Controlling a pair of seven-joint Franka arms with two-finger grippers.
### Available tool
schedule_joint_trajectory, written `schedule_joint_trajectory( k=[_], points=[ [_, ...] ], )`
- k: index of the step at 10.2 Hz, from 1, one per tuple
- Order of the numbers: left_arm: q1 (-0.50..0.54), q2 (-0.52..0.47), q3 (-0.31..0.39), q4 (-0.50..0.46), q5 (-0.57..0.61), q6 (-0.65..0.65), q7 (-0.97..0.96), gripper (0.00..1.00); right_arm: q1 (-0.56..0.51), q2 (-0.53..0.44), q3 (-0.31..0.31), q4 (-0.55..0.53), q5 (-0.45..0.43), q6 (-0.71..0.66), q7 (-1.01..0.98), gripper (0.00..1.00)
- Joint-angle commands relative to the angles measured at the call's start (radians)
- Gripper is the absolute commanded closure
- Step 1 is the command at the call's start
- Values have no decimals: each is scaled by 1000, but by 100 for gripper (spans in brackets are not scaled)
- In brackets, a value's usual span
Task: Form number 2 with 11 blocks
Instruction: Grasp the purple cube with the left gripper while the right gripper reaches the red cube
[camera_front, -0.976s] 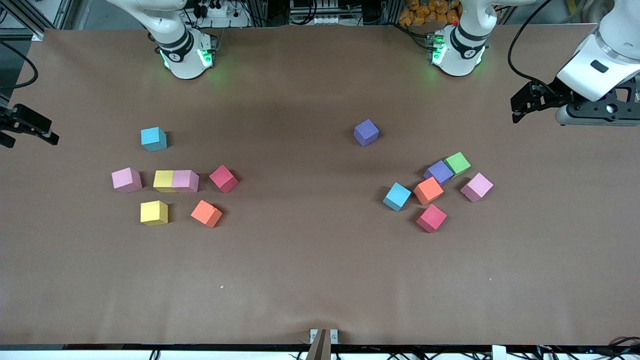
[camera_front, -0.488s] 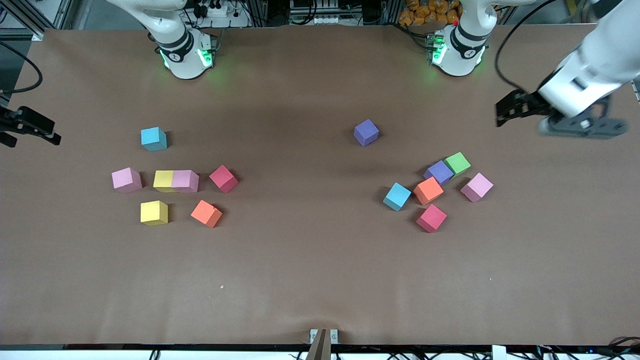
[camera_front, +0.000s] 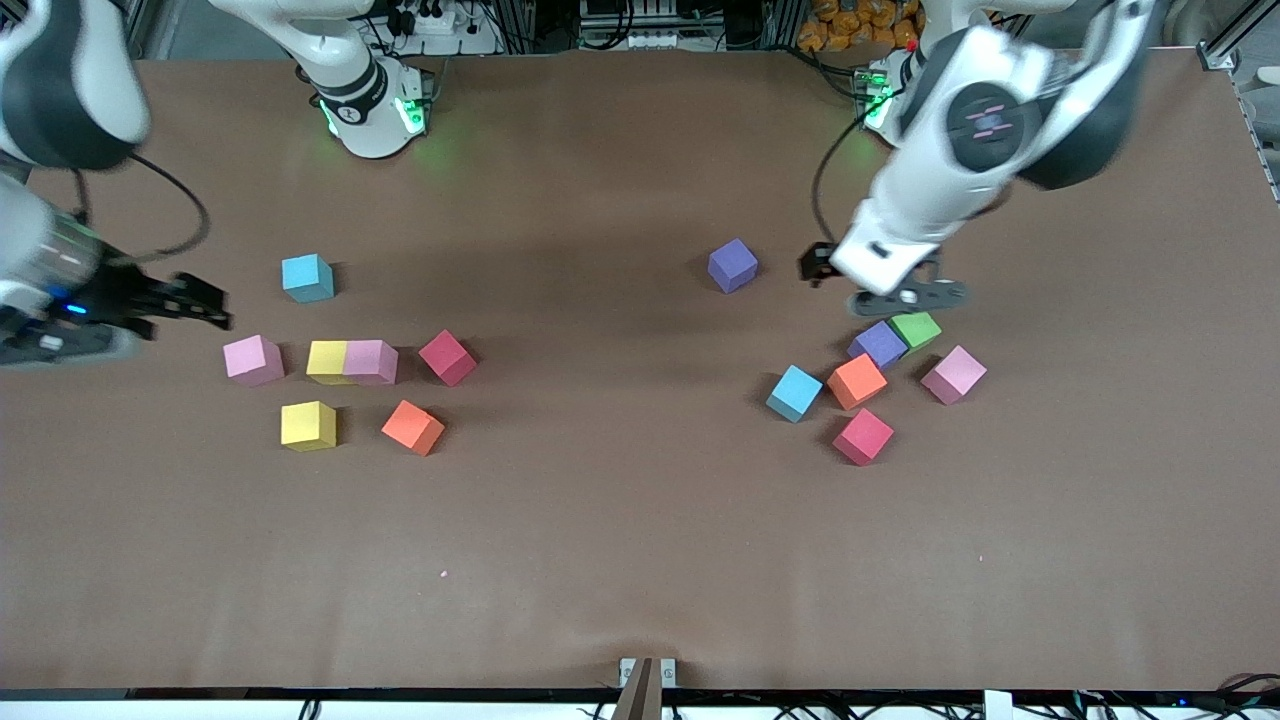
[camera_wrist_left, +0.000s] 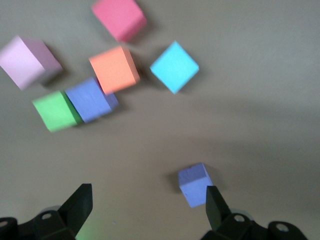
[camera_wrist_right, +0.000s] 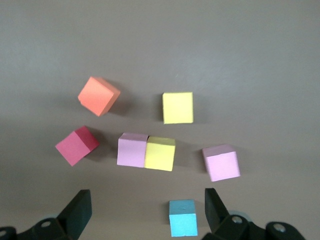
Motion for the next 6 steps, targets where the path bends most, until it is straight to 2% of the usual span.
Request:
schedule_joint_trajectory(
  k=[1,3,4,6],
  points=[
    [-73,48,-15,-78,-17,116,-168,0,64,-2,-1,-161,27,111,6,0],
    [-95,81,-70,-207,-25,319,-362,0,141,3,-1,-275,27,245,38,0],
    [-112,112,-84,-228,-25,375,-410,0,188,9,-1,-315,27,293,77,0],
    [-136,169,-84,-300,-25,523,-431,0,340,68,-2,-334,26,388,352,0]
  ],
)
